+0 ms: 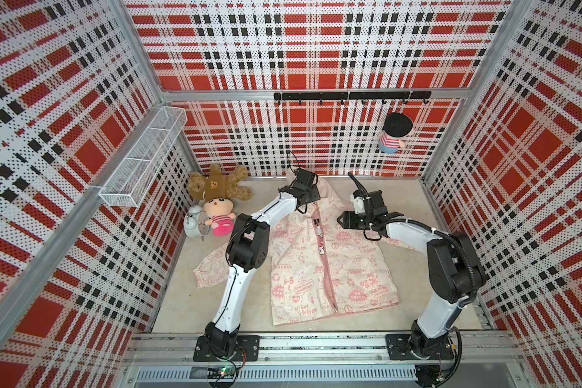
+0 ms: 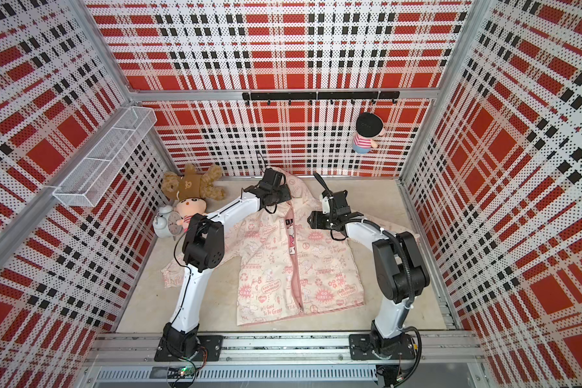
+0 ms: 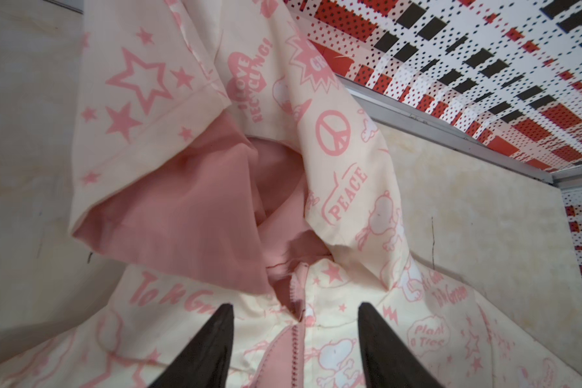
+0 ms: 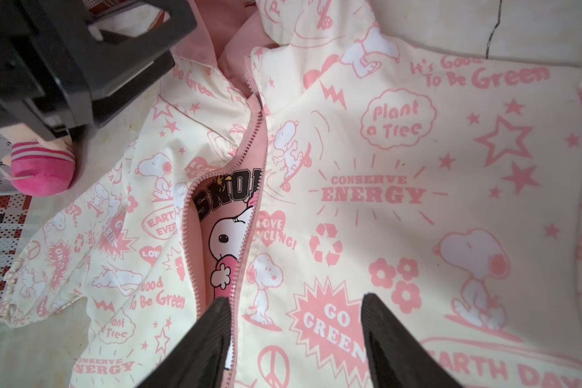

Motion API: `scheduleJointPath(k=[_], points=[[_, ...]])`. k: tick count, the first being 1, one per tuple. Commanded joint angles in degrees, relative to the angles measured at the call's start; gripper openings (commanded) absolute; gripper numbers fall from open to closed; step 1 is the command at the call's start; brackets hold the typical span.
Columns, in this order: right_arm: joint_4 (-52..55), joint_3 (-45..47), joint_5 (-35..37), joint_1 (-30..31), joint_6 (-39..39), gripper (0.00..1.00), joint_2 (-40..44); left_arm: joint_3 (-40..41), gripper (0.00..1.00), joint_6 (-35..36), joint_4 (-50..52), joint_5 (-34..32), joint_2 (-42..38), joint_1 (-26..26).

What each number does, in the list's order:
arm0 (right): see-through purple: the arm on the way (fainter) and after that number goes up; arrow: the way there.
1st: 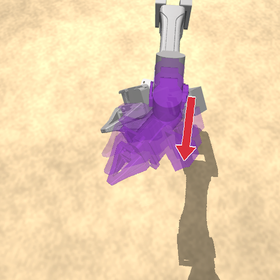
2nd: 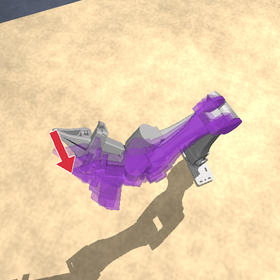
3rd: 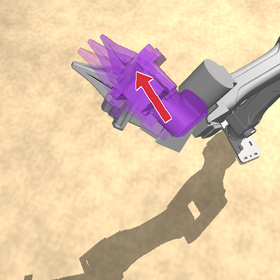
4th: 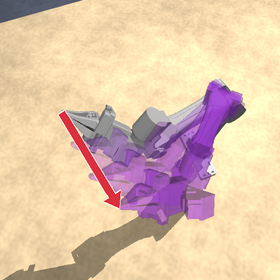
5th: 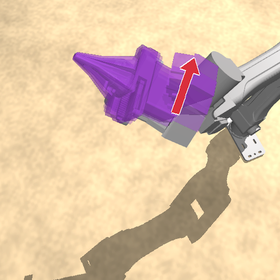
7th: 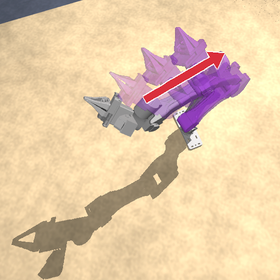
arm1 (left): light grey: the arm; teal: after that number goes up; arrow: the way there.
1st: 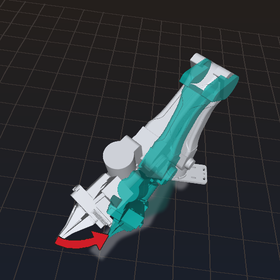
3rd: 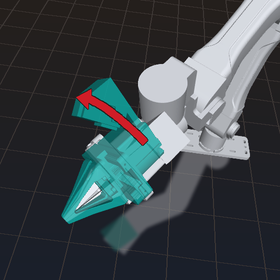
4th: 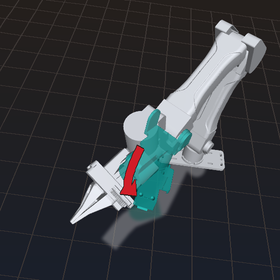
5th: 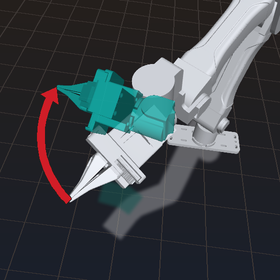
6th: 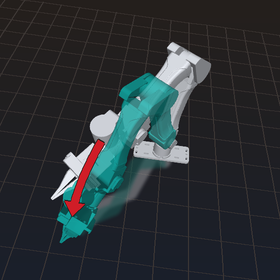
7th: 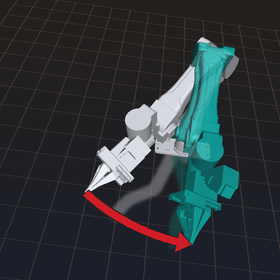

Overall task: Unzip the jacket
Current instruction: Smooth out the jacket at the center of the board.

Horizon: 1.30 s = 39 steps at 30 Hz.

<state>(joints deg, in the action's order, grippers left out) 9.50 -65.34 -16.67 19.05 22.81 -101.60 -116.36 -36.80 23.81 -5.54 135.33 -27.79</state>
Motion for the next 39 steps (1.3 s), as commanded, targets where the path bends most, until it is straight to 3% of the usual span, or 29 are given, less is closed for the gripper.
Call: scheduleJointPath(k=[1,22,32,39], points=[[-1.4,1.1,0.4,-0.1,-1.6,0.65,3.1,-3.2,0.62,-2.4,0.4,-0.1,3.1,-0.5],[-2.6,9.2,1.3,-0.2,-1.6,0.61,6.1,-15.2,0.69,4.5,10.9,-12.5,11.8,-0.5],[-2.9,10.3,1.5,-0.2,-1.2,0.59,6.0,-16.9,0.64,9.1,12.1,-16.2,13.2,-1.5],[-2.9,11.6,1.5,-0.2,-1.0,0.58,6.8,-17.8,0.56,7.1,10.5,-15.2,14.1,0.8]])
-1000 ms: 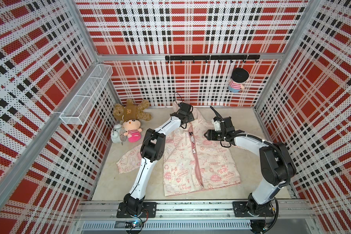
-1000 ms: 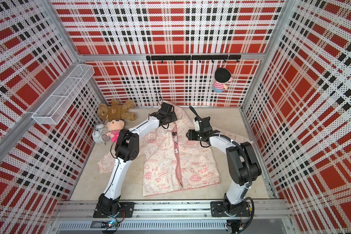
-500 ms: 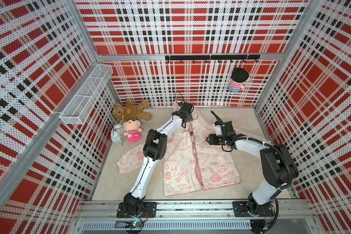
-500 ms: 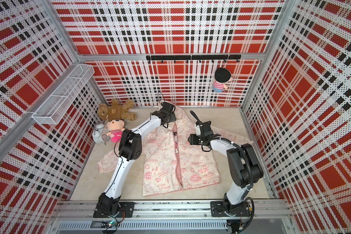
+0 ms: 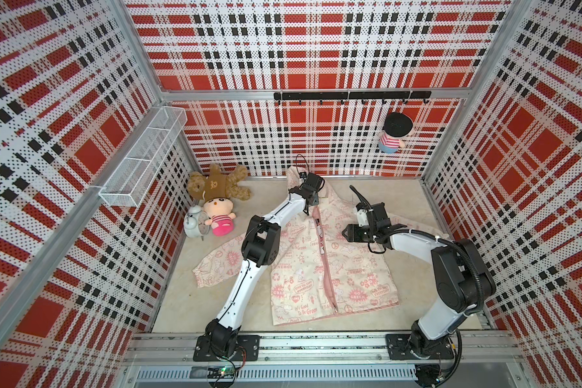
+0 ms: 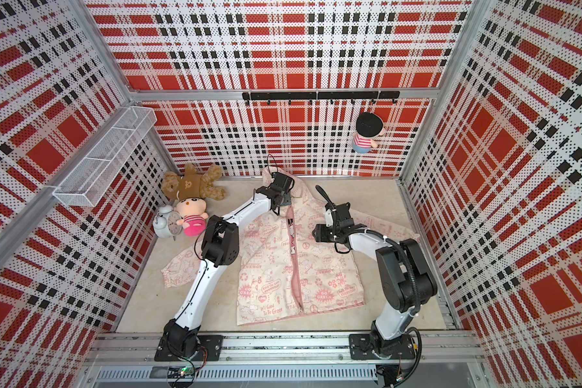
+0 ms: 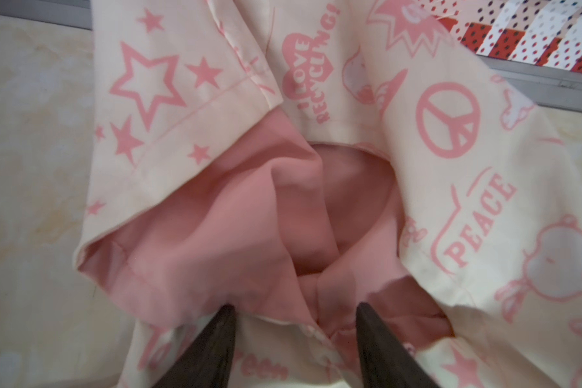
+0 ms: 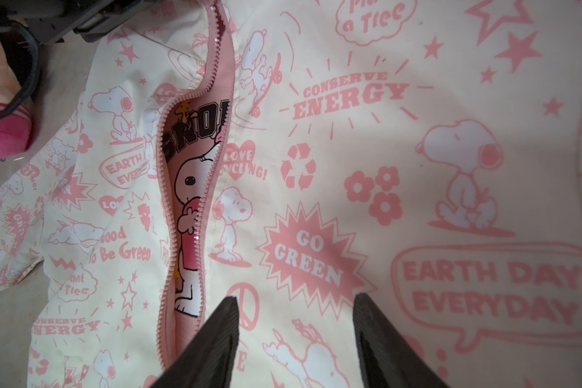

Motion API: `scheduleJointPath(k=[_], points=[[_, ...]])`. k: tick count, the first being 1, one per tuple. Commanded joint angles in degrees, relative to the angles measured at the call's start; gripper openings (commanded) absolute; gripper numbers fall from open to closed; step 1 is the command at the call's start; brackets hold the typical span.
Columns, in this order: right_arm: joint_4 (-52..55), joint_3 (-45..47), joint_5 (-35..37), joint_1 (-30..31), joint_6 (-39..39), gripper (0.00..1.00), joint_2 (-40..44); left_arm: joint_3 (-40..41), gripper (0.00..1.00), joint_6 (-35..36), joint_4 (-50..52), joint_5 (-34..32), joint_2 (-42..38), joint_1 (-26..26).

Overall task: Unzip the jacket
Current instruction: Smooth out the jacket at the center of the board.

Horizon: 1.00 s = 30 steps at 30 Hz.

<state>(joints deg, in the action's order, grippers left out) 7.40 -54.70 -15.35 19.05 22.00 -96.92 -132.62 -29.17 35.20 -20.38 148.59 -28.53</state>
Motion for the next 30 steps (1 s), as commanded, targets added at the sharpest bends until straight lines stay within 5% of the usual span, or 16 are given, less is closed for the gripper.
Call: scheduleJointPath(k=[1,11,19,24,30], points=[[-0.8,1.2,0.3,-0.2,0.0,0.58,2.3,-1.0,0.53,-1.5,-2.0,0.8,0.6,2.1],[-1.2,1.5,0.4,-0.2,-0.4,0.58,2.5,13.6,0.48,-7.2,-25.1,5.1,-13.1,5.8],[-3.9,0.5,-2.0,-0.2,-0.2,0.59,2.1,28.7,0.59,-8.3,-37.2,6.9,-25.1,6.1],[-4.1,-0.6,-2.1,-0.2,-0.3,0.59,1.8,26.0,0.70,-6.0,-28.6,18.4,-22.6,5.6],[-3.4,0.6,-0.1,-0.2,-1.0,0.60,3.8,15.6,0.76,1.0,-11.3,10.4,-15.6,0.3]])
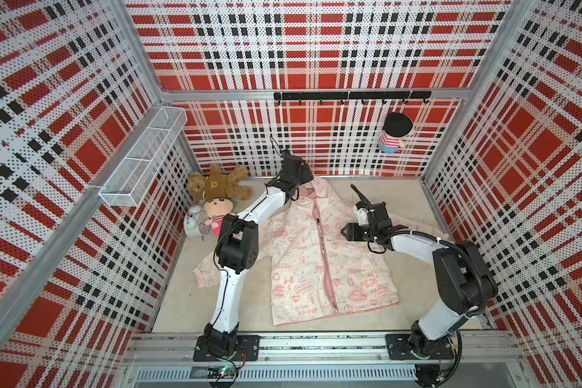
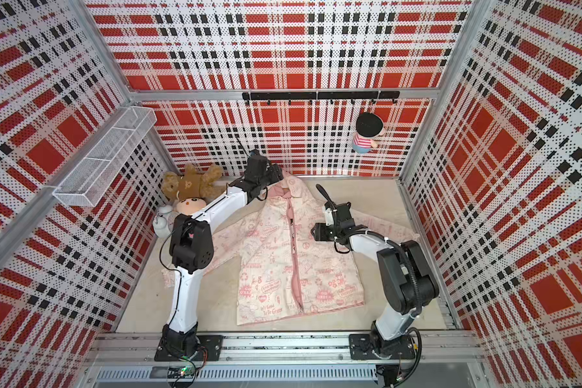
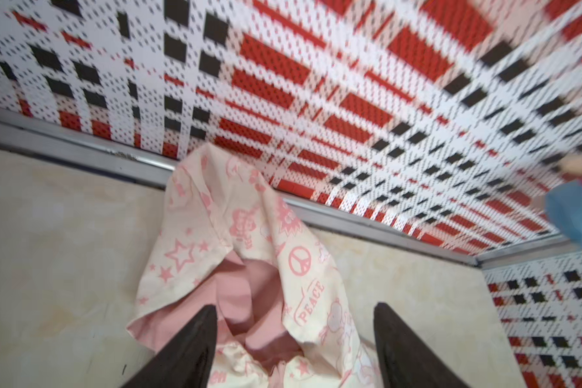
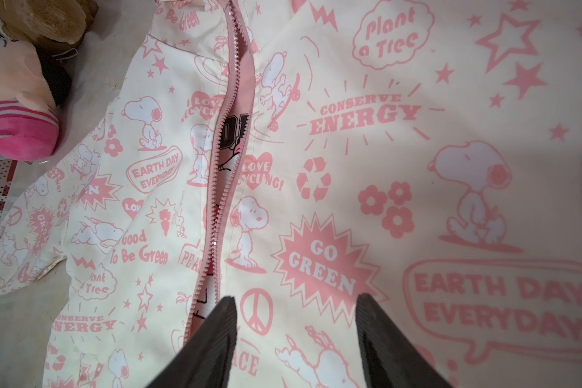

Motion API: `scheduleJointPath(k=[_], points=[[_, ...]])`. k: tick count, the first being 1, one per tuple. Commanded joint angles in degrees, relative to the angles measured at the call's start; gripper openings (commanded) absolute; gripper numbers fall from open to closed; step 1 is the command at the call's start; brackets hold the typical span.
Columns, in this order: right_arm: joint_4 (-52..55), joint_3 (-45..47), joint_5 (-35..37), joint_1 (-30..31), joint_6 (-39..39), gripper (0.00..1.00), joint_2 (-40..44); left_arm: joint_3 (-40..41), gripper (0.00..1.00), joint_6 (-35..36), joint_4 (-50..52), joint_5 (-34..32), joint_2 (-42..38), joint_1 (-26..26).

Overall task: Unzip the jacket
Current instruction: Smooth out the jacket at the center of the board.

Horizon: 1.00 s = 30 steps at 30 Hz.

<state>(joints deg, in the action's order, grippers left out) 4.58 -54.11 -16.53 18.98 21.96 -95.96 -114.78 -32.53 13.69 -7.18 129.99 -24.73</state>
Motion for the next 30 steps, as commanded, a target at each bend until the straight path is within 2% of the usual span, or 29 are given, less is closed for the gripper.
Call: scheduleJointPath(k=[1,7,12,16,22,30], points=[[-0.4,0.3,1.5,-0.3,-1.0,0.60,3.2,-2.6,0.76,4.5,10.6,-3.9,3.6,-4.2],[0.4,4.0,2.6,-0.7,-1.1,0.61,6.9,-9.0,0.75,4.9,14.9,-7.9,10.9,-7.1],[0.7,6.8,2.6,-0.7,-1.0,0.61,9.6,-14.7,0.77,4.4,17.9,-9.5,16.6,-7.6],[1.1,7.4,3.4,-0.7,-1.2,0.61,10.4,-14.3,0.77,4.2,18.6,-12.6,17.3,-7.4],[1.2,7.0,3.3,-0.7,-1.3,0.60,9.2,-12.2,0.71,4.7,18.4,-16.0,15.6,-6.6],[0.7,7.4,3.3,-0.7,-0.7,0.60,8.8,-12.4,0.63,4.3,18.0,-12.5,15.7,-4.7]])
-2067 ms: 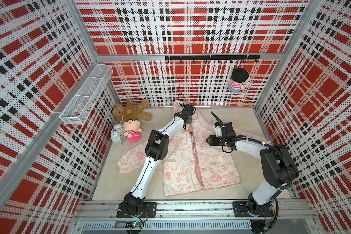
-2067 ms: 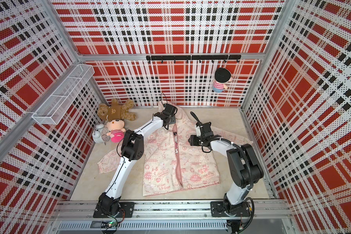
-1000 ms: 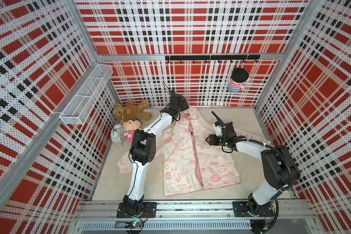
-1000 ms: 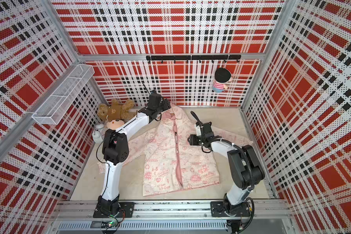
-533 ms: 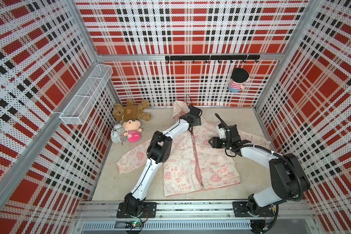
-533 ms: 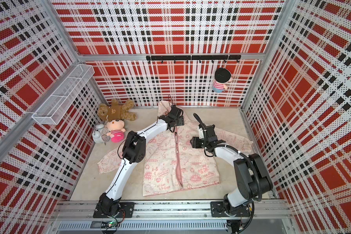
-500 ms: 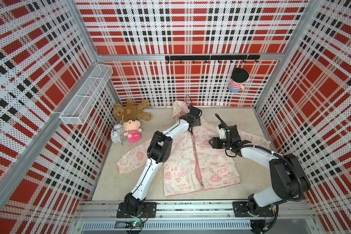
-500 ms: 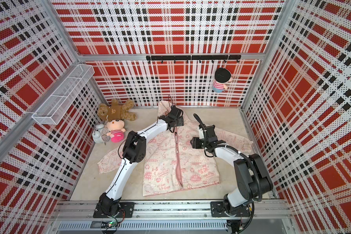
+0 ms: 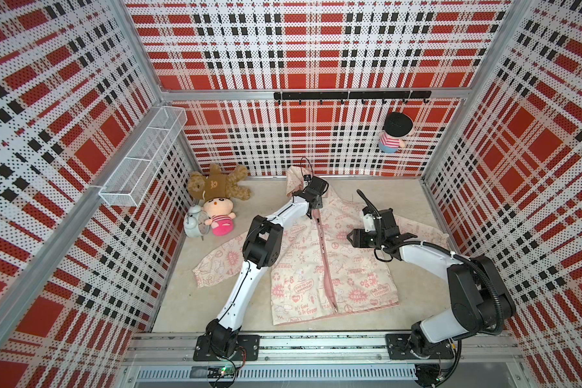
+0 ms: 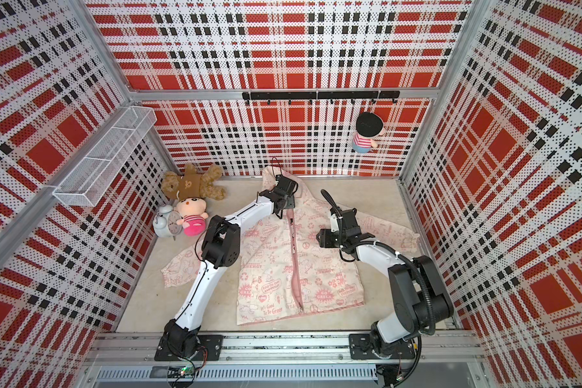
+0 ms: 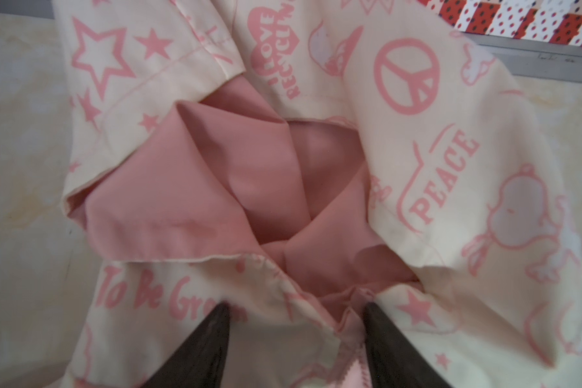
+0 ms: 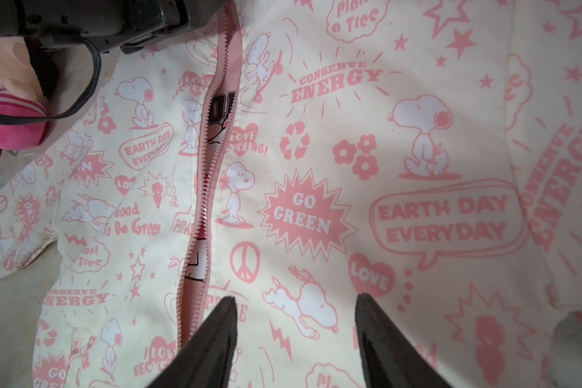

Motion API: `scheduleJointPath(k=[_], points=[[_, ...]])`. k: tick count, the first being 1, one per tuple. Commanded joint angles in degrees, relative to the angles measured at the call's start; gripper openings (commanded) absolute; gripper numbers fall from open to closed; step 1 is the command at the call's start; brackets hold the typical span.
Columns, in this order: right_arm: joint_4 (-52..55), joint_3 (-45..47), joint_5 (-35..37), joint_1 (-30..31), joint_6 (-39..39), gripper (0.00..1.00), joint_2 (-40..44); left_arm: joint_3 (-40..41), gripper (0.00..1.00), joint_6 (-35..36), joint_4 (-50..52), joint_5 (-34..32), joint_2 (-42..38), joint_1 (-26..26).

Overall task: Unzip the jacket
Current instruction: Smooth out the jacket at the center of the board.

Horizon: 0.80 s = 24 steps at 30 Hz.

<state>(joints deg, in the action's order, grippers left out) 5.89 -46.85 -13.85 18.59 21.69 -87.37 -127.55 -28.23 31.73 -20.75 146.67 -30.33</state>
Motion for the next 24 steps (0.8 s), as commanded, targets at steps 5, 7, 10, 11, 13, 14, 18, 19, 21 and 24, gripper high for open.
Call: scheduleJointPath(k=[5,7,10,11,13,14,18,19,21,24], points=[[-0.5,0.2,0.5,-0.3,-0.4,0.59,0.0,-0.2,0.60,-0.2,-0.2,1.8,-0.2,1.0],[-0.4,0.2,0.3,-0.2,-0.3,0.59,-0.1,-1.3,0.60,0.0,-0.2,2.2,0.7,0.8],[-0.5,0.2,0.3,-0.3,-0.2,0.59,0.1,-3.1,0.58,0.0,-0.3,3.0,2.3,0.8],[-0.5,0.3,0.2,-0.3,-0.2,0.59,0.0,-3.9,0.56,0.0,-0.3,3.2,2.9,0.8],[-0.4,0.5,0.2,-0.3,-0.1,0.59,0.1,-4.8,0.52,-0.2,-0.5,3.3,3.8,1.0],[-0.4,0.6,0.4,-0.3,-0.1,0.59,0.3,-5.0,0.47,-0.3,-0.8,3.4,4.0,1.0],[-0.4,1.1,0.5,-0.2,-0.1,0.59,0.4,-4.8,0.36,-1.3,-3.7,3.8,3.7,1.1],[-0.4,1.2,0.5,-0.3,-0.1,0.59,0.5,-4.7,0.34,-1.5,-4.6,3.8,3.5,1.1],[-0.4,1.3,0.5,-0.2,0.0,0.59,0.7,-4.5,0.26,-1.8,-6.2,3.8,2.7,1.1],[-0.4,1.2,0.5,-0.2,0.0,0.59,0.8,-3.8,0.16,-2.2,-8.8,3.5,1.1,1.2]])
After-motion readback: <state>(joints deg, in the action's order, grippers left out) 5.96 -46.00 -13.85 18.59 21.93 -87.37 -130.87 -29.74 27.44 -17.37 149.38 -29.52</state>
